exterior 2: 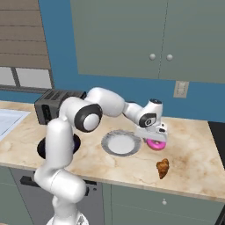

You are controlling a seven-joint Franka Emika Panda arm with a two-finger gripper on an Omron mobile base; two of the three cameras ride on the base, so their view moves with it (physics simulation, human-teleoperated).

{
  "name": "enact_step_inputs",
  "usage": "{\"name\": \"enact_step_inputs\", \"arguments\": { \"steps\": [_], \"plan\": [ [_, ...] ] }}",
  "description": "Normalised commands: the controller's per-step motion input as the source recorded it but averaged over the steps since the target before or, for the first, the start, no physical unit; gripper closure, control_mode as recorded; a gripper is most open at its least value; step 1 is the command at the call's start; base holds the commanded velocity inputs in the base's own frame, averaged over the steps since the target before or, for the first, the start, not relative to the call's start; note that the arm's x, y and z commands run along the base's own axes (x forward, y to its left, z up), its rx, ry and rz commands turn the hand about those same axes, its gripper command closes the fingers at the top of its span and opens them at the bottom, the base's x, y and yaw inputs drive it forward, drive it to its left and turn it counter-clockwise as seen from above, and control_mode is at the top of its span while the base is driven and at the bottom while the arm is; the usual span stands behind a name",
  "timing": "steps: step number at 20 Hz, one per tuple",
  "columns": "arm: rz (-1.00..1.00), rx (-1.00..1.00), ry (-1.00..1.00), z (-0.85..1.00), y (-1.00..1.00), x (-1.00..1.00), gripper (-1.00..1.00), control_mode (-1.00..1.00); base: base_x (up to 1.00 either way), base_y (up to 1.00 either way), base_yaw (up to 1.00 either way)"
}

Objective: Place the pastries on the plates.

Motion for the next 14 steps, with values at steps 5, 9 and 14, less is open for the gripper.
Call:
{"name": "enact_step_inputs", "arguments": {
  "steps": [5,9,14],
  "plan": [
    [0.0,-0.02,-0.1,0.51,0.44,-0.08,1.0,-1.0,0.0,0.0,0.0],
    [0.0,-0.02,-0.05,0.39,0.31,-0.01,1.0,-1.0,0.0,0.0,0.0],
    [0.0,-0.05,0.0,0.0,0.56,0.0,1.0,-1.0,0.0,0.0,0.0]
  ]
}}
